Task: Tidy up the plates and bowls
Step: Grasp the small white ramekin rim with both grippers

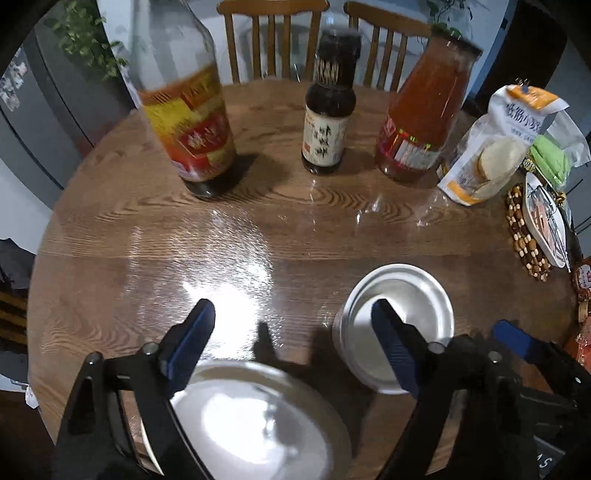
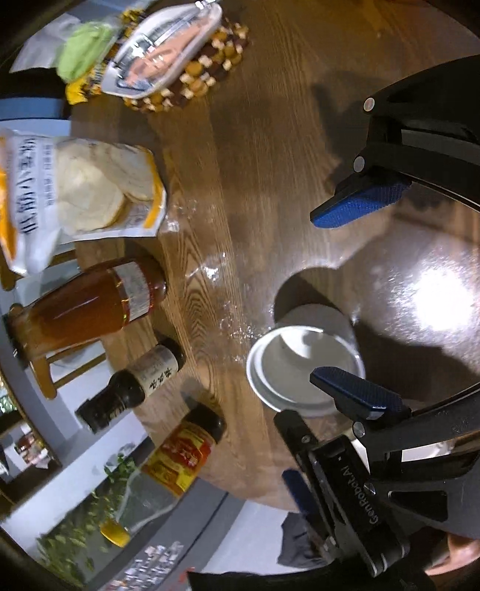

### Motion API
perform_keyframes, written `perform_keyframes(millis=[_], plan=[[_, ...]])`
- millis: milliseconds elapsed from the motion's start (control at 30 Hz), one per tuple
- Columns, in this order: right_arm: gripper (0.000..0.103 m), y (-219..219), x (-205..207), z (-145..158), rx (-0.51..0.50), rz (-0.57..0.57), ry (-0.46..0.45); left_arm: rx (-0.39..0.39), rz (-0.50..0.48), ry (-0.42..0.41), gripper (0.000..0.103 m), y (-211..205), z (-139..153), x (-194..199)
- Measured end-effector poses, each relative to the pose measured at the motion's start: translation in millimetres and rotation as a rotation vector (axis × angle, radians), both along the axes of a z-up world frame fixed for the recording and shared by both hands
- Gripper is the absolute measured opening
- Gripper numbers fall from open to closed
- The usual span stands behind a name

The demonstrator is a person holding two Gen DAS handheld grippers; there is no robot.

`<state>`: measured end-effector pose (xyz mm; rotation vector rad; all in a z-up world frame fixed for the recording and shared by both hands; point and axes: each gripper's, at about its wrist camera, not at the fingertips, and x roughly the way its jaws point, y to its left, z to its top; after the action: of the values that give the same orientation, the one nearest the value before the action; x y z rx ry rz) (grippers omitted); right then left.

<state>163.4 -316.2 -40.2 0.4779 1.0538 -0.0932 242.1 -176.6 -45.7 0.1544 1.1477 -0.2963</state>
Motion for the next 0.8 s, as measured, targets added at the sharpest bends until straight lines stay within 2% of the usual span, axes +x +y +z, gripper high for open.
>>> perform_keyframes(millis=[133, 233, 333, 400, 433, 467, 500, 600, 800], plan=[[0.078, -3.0, 9.7, -12.5, 0.020, -0.003, 0.019, 0.017, -0.005, 0.031, 0.075, -7.3, -11.2, 9.3], [0.066, -3.3, 14.0, -17.4, 0.008, 0.008, 0.037, 0.010, -0.028, 0.056, 0.074, -12.7, -16.5, 12.5], [0.058, -3.7, 17.9, -21.6, 0.015, 0.022, 0.049, -0.003, -0.054, 0.085, 0.057, -21.5, -19.9, 13.4], [0.050, -4.0, 19.8, -21.0, 0.020, 0.028, 0.051, -0.017, -0.066, 0.114, 0.038, -25.0, -22.7, 13.8], [0.047, -1.8, 21.5, -20.8, 0.017, 0.037, 0.050, -0.020, -0.076, 0.131, 0.033, -28.1, -25.5, 13.2], [0.038, 0.8, 22.5, -20.2, 0.018, 0.047, 0.048, -0.021, -0.081, 0.143, 0.023, -30.5, -27.6, 12.9], [0.030, 4.3, 24.0, -19.9, 0.026, 0.060, 0.047, -0.025, -0.084, 0.156, 0.017, -32.0, -30.4, 12.8], [0.017, 11.7, 28.2, -18.8, 0.031, 0.075, 0.037, -0.038, -0.071, 0.177, 0.016, -31.3, -35.2, 14.4], [0.015, 16.4, 30.5, -22.1, 0.048, 0.071, 0.023, -0.085, -0.046, 0.190, 0.011, -26.3, -41.1, 14.1]])
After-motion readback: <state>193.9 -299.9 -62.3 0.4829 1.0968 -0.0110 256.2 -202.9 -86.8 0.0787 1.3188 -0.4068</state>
